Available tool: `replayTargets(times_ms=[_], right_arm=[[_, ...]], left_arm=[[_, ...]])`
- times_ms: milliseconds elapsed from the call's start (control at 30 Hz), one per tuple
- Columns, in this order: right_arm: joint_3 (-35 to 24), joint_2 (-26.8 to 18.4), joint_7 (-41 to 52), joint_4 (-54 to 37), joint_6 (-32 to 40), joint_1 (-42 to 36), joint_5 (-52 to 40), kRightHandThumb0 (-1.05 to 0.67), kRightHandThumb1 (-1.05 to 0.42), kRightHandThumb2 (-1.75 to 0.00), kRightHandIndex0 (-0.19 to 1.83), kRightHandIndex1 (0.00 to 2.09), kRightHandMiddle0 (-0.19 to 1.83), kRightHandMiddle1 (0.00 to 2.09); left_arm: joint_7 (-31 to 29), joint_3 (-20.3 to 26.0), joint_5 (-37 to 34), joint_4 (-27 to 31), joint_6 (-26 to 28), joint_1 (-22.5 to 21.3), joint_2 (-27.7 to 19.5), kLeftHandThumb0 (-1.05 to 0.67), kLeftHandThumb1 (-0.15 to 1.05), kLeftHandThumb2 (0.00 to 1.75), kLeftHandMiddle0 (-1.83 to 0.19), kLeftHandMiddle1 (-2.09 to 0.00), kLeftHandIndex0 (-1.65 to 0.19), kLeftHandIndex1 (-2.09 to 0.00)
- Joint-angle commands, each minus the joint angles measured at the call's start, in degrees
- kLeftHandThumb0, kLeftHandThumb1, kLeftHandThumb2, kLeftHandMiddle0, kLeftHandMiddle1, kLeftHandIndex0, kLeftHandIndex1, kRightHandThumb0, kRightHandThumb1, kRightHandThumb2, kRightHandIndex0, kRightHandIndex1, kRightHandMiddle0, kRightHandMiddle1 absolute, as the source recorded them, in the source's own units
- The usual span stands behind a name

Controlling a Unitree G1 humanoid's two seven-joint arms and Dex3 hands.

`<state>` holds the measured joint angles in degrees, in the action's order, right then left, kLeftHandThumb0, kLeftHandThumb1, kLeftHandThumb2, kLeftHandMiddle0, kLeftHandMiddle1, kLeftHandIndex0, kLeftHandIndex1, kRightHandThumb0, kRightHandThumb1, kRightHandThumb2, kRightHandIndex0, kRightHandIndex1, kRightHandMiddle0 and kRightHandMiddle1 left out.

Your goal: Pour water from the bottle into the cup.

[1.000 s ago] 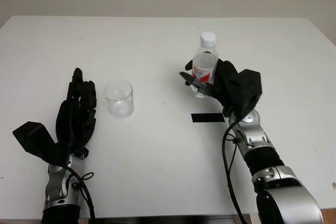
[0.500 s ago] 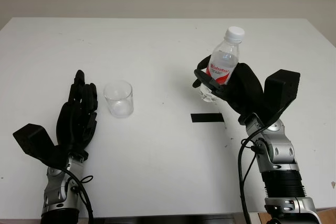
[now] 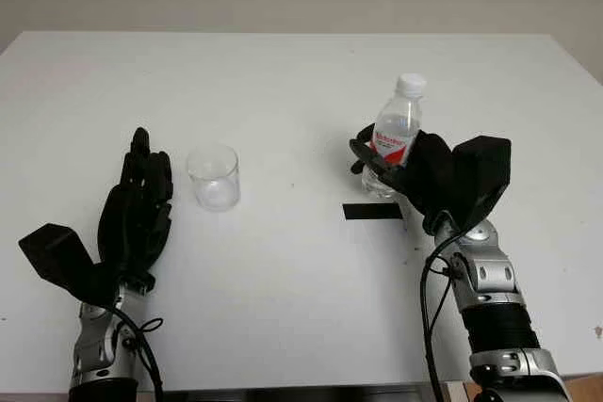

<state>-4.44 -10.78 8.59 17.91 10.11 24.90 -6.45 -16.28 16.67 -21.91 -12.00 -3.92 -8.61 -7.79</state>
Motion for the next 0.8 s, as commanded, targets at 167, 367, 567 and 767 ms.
replayTargets(times_ms=[167, 367, 567, 767], right_arm=[[0.03, 0.73, 0.13, -1.95, -0.16, -1.72, 0.05, -0.35, -1.05, -0.31, 1.54, 2.09, 1.13, 2.09], [-0.01, 1.45, 1.3, -6.47, 1.4, -5.34, -1.22, -0.35, -1.05, -0.33, 1.64, 2.09, 1.23, 2.09], [0.1, 1.43, 1.32, -6.77, 1.18, -6.61, -0.47, -0.36, -1.05, -0.32, 1.64, 2.09, 1.24, 2.09], [0.45, 0.93, 0.76, -4.69, 2.41, -6.43, 0.92, -0.36, -1.05, -0.3, 1.51, 2.09, 1.07, 2.09]], left_arm=[[0.43, 0.16, 0.06, 0.01, 0.48, 1.02, 0.03, -0.74, 1.05, 0.46, 0.18, -0.05, 0.16, -0.06], [-0.19, 0.2, -0.2, -0.18, 0.56, 0.69, -0.44, -0.74, 1.05, 0.45, 0.19, -0.04, 0.18, -0.05], [-0.01, 0.41, -0.47, 0.47, 1.22, 1.1, -0.49, -0.74, 1.05, 0.45, 0.19, -0.04, 0.18, -0.05], [-0.41, 0.49, -0.48, 0.91, 1.34, 1.47, -0.95, -0.74, 1.05, 0.45, 0.19, -0.05, 0.18, -0.05]])
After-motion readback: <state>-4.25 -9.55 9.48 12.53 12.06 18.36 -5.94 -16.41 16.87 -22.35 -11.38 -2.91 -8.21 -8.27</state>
